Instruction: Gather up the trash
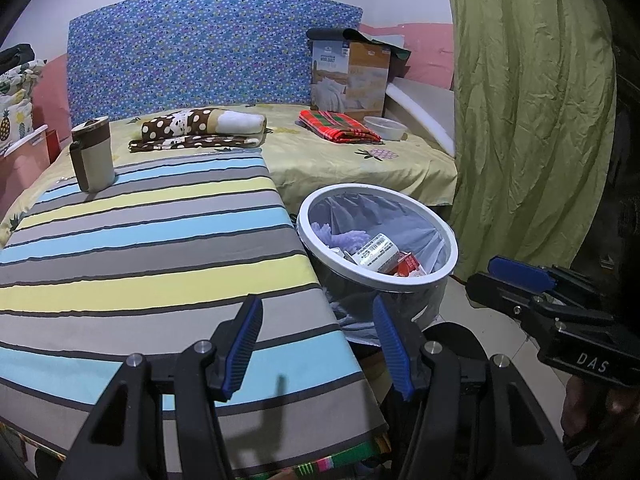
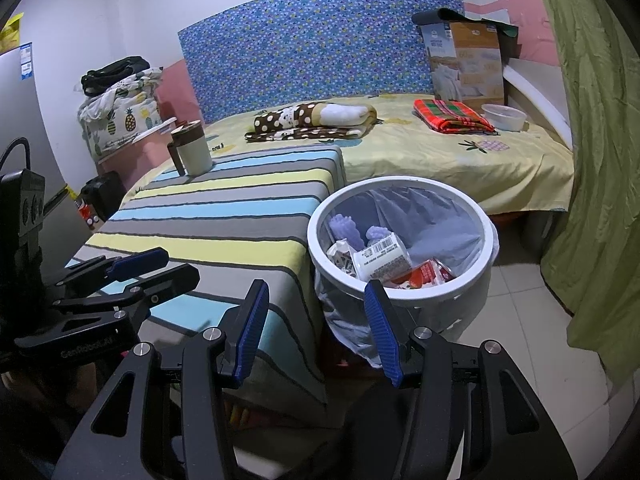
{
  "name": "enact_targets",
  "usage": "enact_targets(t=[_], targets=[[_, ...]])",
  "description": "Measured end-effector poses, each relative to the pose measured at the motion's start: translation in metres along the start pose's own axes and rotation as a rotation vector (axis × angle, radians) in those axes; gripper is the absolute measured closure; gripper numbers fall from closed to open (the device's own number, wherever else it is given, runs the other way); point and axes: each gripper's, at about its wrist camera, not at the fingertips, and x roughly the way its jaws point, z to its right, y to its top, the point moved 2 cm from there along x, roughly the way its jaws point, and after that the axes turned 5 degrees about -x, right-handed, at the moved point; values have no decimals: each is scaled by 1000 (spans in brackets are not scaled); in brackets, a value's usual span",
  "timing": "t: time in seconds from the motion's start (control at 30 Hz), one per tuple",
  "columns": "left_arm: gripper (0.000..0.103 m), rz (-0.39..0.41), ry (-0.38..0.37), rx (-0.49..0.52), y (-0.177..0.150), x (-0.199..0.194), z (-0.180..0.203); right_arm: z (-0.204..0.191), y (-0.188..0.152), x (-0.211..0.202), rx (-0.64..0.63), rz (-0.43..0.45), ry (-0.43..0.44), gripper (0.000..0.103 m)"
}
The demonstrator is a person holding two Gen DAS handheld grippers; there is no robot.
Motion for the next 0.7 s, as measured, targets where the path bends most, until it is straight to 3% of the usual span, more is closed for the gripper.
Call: enact_targets(t=[0.7], targets=[[44,2,10,2,0,0,0,-2,-1,2,-2,-3,1,51]])
